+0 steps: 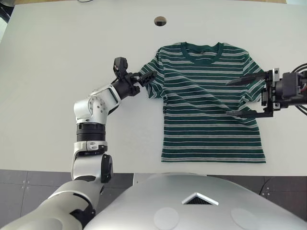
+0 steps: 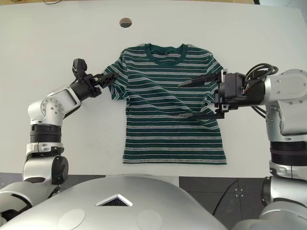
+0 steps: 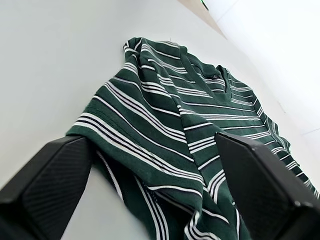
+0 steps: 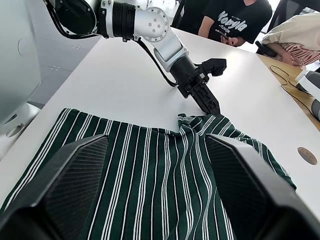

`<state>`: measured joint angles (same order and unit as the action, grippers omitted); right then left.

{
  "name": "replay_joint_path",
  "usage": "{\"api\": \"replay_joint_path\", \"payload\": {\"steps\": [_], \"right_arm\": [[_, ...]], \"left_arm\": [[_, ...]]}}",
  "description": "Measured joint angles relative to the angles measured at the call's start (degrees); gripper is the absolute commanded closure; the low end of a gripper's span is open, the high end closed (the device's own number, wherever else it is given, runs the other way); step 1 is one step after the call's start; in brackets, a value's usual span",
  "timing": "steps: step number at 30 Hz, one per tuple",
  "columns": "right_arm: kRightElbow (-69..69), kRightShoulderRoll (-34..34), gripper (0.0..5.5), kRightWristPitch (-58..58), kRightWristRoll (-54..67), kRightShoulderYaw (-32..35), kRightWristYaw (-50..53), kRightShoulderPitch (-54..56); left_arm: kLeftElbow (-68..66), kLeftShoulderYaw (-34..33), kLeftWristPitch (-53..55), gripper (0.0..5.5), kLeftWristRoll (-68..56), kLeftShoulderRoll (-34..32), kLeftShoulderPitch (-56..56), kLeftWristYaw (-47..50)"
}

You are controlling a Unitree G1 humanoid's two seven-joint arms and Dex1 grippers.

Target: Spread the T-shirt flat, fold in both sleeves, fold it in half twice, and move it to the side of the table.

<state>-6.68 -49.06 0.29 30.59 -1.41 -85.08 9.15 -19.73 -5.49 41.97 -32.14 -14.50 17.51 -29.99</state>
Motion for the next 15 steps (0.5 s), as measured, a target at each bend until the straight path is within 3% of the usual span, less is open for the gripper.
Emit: {"api": "replay_joint_path", "payload": {"steps": [5,15], "right_arm": [[0.00,0.98,1.91,0.00,-0.18,0.02,0.00,-0.35],[0.50,2.16,1.91,-0.04,-1.72,-0.39,0.00,0.32]], "left_arm": [[-3.31,-0.14,-2.07,1.87,0.98,0.57,1.53,0.03],[-3.64,-1.03,-2.11,3.74,1.05,0.74,0.70,0.67]]}}
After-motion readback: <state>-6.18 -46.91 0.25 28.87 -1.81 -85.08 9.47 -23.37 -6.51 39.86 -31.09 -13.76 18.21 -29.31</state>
